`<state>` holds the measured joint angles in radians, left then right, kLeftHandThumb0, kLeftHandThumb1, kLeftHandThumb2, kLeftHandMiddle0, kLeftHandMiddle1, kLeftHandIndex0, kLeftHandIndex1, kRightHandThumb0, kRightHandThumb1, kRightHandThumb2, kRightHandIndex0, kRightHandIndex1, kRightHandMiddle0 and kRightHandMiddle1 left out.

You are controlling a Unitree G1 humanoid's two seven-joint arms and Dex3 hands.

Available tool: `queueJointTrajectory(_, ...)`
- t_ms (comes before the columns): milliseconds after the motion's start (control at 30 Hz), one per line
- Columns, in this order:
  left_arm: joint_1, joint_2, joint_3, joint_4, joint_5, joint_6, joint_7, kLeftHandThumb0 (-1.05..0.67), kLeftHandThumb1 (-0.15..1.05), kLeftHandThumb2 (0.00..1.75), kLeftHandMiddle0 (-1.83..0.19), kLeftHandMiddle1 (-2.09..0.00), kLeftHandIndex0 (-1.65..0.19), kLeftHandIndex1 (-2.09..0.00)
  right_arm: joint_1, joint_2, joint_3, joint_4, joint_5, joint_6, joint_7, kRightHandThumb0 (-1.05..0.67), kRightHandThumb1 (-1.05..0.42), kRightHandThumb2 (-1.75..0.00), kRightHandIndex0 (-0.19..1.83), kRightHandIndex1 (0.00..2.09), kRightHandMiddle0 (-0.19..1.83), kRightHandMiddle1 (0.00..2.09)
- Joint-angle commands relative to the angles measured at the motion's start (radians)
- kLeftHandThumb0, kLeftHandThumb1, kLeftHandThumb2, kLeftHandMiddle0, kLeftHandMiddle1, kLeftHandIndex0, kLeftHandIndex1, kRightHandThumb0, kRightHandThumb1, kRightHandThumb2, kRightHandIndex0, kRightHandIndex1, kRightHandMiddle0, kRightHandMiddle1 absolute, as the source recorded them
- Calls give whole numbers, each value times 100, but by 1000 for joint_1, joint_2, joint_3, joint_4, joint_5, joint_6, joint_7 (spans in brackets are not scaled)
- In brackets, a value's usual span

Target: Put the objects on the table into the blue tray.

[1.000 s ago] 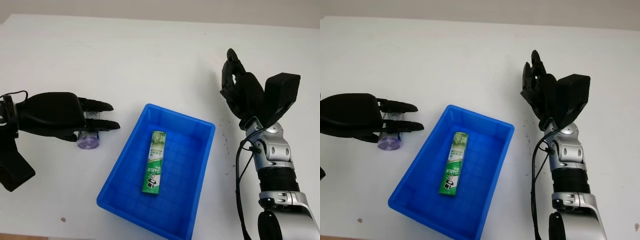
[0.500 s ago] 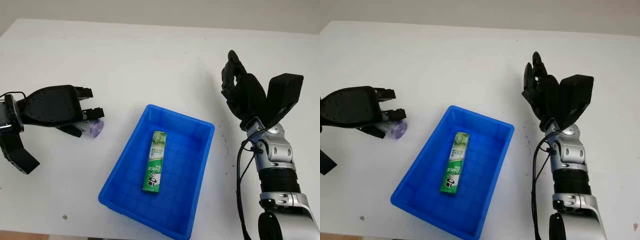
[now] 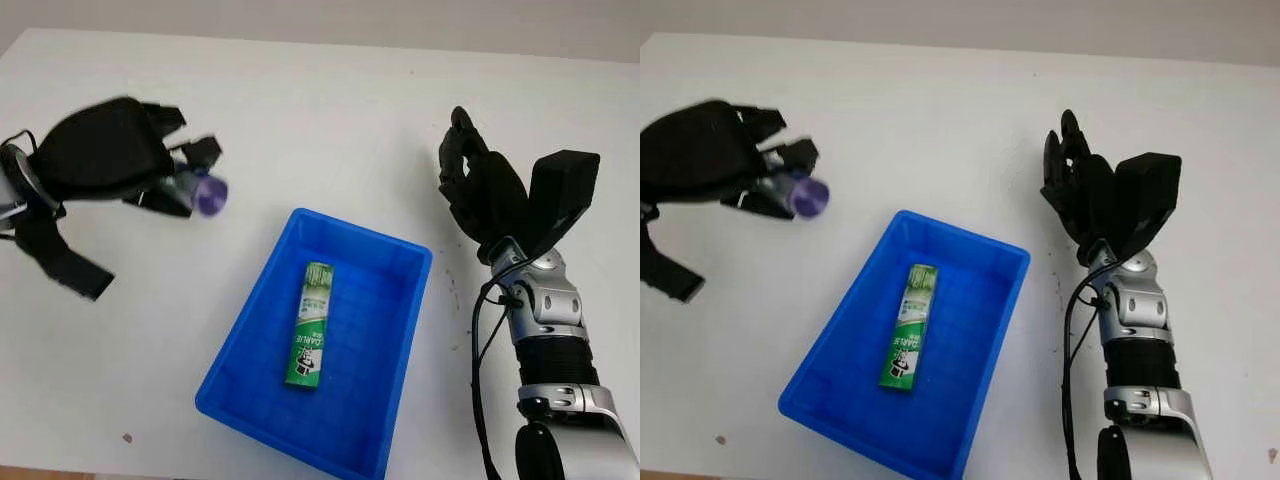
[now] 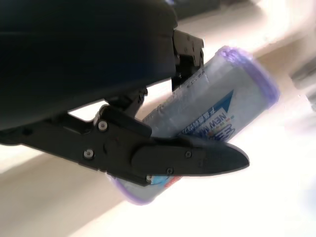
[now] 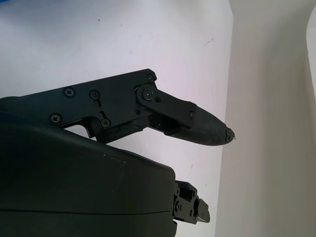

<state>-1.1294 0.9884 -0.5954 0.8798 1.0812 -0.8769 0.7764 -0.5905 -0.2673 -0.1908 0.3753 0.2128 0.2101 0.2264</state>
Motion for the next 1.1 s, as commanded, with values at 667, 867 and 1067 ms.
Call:
queueJointTrajectory(667,416,-103,412,-1059,-1413,981,-1381,-41,105,32,-73,-209,-38,-209,16,6,8,-37,-11,6,-20,-57,-105,-77,-19,0,-19,0)
queueJointTrajectory(867,408,-111,395,-1100,-1391,1170,-1566,-31,105,18,-45,-123,-22,-116,17,11,11,-49,-12,12,-28,-56,-105,-78,-19,0,-19,0)
queueJointTrajectory(1067,373,-117,372,-1115,-1340,1225,-1727,-37,104,7,-40,-6,-23,-20,17,15,14,-66,-14,33,-43,-56,-105,-77,-19,0,-19,0)
